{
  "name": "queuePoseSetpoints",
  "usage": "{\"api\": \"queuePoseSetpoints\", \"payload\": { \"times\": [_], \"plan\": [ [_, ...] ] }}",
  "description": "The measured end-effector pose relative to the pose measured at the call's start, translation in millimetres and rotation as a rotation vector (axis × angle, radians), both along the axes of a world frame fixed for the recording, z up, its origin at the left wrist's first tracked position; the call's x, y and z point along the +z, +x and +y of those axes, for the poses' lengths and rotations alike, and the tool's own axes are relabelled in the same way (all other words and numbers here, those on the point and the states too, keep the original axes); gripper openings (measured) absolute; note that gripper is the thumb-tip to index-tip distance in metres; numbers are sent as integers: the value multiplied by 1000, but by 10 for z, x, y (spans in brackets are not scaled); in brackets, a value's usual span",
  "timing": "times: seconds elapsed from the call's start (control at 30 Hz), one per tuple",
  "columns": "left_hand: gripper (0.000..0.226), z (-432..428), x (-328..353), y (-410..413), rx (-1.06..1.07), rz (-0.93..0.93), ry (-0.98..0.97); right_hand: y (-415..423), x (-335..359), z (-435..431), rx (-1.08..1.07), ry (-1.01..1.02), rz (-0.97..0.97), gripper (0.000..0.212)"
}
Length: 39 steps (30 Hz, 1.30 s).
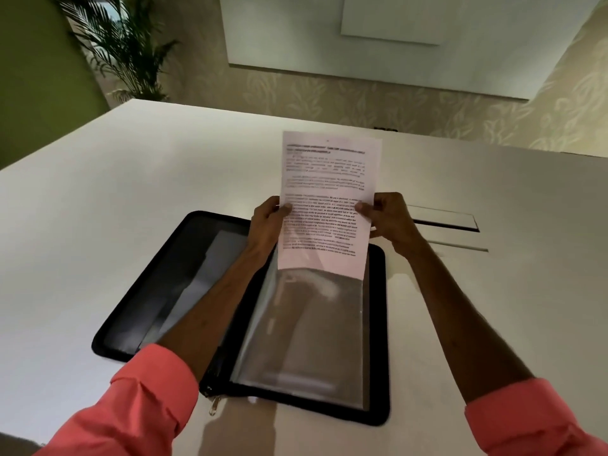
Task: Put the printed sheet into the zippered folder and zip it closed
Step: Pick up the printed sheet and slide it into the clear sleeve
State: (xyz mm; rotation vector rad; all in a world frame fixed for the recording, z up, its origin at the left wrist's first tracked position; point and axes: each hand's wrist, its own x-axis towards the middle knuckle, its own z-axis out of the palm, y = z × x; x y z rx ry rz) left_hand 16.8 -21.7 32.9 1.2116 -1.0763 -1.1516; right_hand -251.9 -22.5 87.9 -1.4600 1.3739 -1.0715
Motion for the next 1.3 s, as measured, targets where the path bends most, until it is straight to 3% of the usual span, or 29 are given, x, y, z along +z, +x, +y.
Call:
{"api": "queuePoseSetpoints", "payload": {
  "times": [0.1,0.2,0.27,0.37,0.43,0.6,0.83,1.03,1.17,1.3],
  "plan": [
    [25,5,-231,-130,167,-267,-26,-144,-34,-68,-162,-29,-85,13],
    [35,106,-518,-227,222,-404,-75,-321,-140,-141,-336,-45,-153,9],
    [31,97,-690,-201,135,-636,-121,-407,-193,-161,-418,-56,-205,11],
    [43,60,-824,-186,-85,-1087,-218,-436,-195,-126,-472,-51,-334,9],
    [52,100,-828,-224,-182,-1192,-244,-401,-181,-98,-498,-27,-406,18],
    [45,128,-749,-270,-200,-1227,-322,-323,-219,-89,-492,7,-466,10],
    [34,140,-718,-271,-184,-1216,-342,-292,-212,-182,-476,-17,-552,14],
    [54,88,-654,-325,-189,-1212,-267,-197,-174,-295,-481,-58,-601,16],
    [44,84,-599,-379,-214,-1219,-287,-62,-176,-386,-481,-139,-551,21],
    [47,120,-587,-404,-250,-1290,-375,88,-204,-514,-473,-190,-425,17]
  ]
}}
